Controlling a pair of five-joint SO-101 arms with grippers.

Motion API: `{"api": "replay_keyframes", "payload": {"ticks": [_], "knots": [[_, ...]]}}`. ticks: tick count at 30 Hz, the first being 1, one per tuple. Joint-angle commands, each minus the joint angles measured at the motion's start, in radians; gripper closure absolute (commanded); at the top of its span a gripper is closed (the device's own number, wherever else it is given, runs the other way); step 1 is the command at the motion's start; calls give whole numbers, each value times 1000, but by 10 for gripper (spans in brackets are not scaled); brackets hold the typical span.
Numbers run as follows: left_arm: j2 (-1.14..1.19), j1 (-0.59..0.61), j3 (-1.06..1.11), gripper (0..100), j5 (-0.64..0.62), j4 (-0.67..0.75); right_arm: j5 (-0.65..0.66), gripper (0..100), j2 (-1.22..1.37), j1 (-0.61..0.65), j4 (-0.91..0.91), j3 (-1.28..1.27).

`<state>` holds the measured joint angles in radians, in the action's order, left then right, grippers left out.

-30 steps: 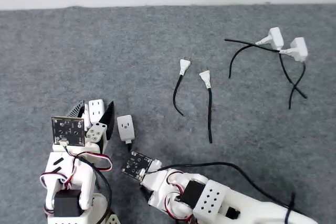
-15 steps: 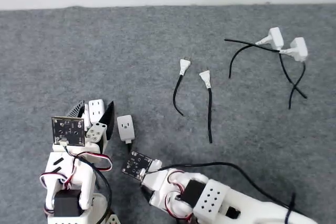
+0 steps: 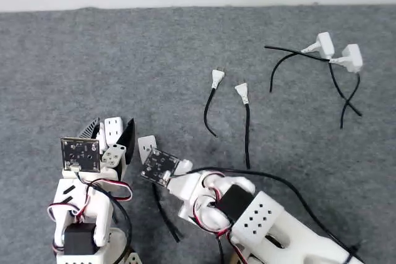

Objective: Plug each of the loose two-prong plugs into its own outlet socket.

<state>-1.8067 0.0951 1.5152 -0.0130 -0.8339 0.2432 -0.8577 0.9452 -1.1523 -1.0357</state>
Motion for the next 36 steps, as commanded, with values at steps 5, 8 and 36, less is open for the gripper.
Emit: {"api": "replay_keyframes", "payload": {"ticks": [5,8,36], "knots": [[-18,-146,-59,754,31,-68,20,991,-15,-10,-58,264],[-18,-189,-88,754,55,-120,20,991,-15,-10,-58,316],[-18,-209,-62,754,58,-110,9,990,-13,-82,-150,411]]}}
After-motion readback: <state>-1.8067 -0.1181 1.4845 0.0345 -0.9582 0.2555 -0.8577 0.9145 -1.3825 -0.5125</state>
